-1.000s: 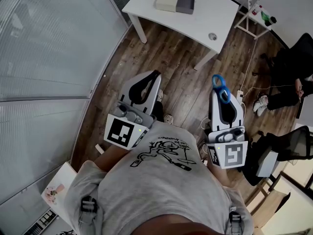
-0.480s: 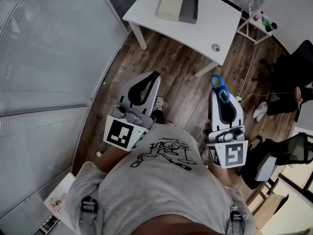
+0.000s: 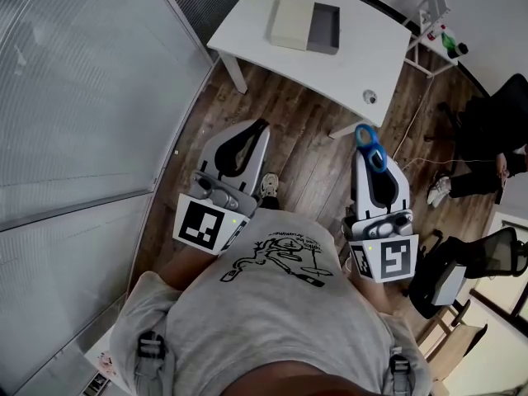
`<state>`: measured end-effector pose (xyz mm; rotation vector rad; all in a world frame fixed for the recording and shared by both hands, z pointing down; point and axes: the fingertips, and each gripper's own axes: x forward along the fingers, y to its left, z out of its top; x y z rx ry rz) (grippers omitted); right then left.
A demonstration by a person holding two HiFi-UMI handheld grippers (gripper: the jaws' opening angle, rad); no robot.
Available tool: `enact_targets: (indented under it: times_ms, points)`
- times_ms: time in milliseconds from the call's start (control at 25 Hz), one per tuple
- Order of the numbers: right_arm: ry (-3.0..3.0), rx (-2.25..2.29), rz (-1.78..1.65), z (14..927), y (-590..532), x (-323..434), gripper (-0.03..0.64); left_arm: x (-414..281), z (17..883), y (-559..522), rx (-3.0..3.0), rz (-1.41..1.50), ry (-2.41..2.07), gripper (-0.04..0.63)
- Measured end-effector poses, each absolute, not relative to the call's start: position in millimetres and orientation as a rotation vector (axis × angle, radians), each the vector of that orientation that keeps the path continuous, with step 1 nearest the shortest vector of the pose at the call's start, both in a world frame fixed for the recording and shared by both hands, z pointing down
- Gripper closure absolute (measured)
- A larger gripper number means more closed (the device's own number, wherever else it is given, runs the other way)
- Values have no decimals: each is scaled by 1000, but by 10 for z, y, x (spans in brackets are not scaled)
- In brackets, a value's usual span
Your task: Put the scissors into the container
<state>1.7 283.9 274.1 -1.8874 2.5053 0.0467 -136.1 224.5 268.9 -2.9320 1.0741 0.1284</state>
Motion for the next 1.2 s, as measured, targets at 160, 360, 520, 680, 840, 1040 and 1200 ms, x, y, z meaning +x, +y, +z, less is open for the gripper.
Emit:
enact_targets:
  times_ms: [160, 360, 520, 680, 840, 1040, 1200]
  points:
    - [2494, -1908, 47, 2740, 2578, -11, 566, -1405, 2701, 1980, -2943, 133, 1067, 565]
    - [2480, -1929, 51, 2716, 2270, -47, 566, -1452, 2676, 1692, -2954, 130, 1052, 564]
    - [2462, -1945, 47, 2702, 2106, -44, 566, -1439, 2654, 1523, -2948, 136, 1028, 565]
    - [2453, -1954, 40, 2727, 2014, 1, 566, -1378, 2679, 1441, -2960, 124, 1015, 565]
    - [2449, -1958, 39, 2793, 1899, 25, 566, -1351, 2740, 1312, -2954, 139, 1013, 565]
    - [2442, -1966, 37, 2806, 1730, 165, 566, -1219, 2732, 1149, -2953, 140, 1005, 564]
    - [2440, -1959, 20, 2843, 1533, 273, 566, -1105, 2736, 948, -2945, 139, 1007, 565]
